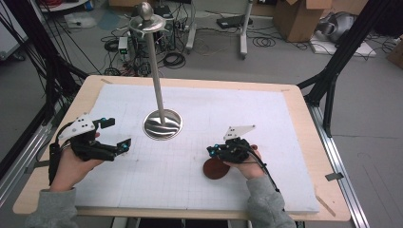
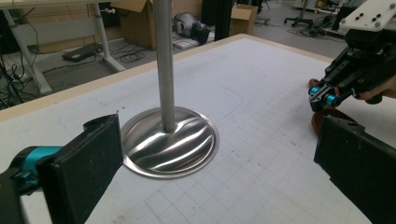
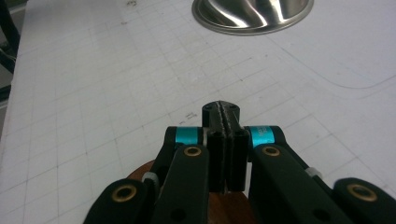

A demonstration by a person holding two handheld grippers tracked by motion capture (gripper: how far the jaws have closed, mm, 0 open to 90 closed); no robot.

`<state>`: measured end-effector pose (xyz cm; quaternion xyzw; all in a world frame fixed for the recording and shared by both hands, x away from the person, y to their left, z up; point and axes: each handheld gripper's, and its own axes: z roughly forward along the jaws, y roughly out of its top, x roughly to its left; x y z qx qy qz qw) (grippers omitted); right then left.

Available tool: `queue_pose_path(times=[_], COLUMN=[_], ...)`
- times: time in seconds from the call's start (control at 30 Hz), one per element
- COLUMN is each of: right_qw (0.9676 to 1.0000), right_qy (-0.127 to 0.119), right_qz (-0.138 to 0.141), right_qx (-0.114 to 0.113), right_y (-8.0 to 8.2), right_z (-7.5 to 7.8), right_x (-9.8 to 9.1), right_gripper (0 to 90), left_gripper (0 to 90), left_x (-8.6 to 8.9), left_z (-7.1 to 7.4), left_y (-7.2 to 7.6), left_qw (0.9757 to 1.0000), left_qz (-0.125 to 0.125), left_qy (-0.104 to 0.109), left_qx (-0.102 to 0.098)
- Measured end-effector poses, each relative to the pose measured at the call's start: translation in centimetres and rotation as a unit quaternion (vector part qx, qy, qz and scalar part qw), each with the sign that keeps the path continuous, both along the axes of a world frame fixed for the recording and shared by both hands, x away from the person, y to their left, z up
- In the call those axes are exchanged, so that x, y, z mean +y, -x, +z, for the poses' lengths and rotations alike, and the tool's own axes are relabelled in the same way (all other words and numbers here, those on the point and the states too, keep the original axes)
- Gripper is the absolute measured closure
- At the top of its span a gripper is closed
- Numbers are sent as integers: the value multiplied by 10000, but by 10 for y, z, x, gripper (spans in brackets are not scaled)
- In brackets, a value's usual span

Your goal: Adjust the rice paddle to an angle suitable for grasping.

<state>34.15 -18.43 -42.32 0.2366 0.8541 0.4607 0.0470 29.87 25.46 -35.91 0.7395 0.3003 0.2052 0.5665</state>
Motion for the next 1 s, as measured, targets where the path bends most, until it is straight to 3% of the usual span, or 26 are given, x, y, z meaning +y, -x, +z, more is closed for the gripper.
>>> queue_pose_path(times=[0.67,1.0], right_qw=[9990,9981], right_qy=[303,514], right_qz=[211,237], right_qx=[264,227], right_y=[-4,-6], right_z=[-14,-16], right_x=[23,30], right_gripper=[895,895], left_gripper=[17,17], left_x=[5,6], left_z=[-4,-6], left_y=[4,5], left_qw=[9999,9999], left_qz=[66,87], left_qy=[-47,-56], left_qx=[74,115])
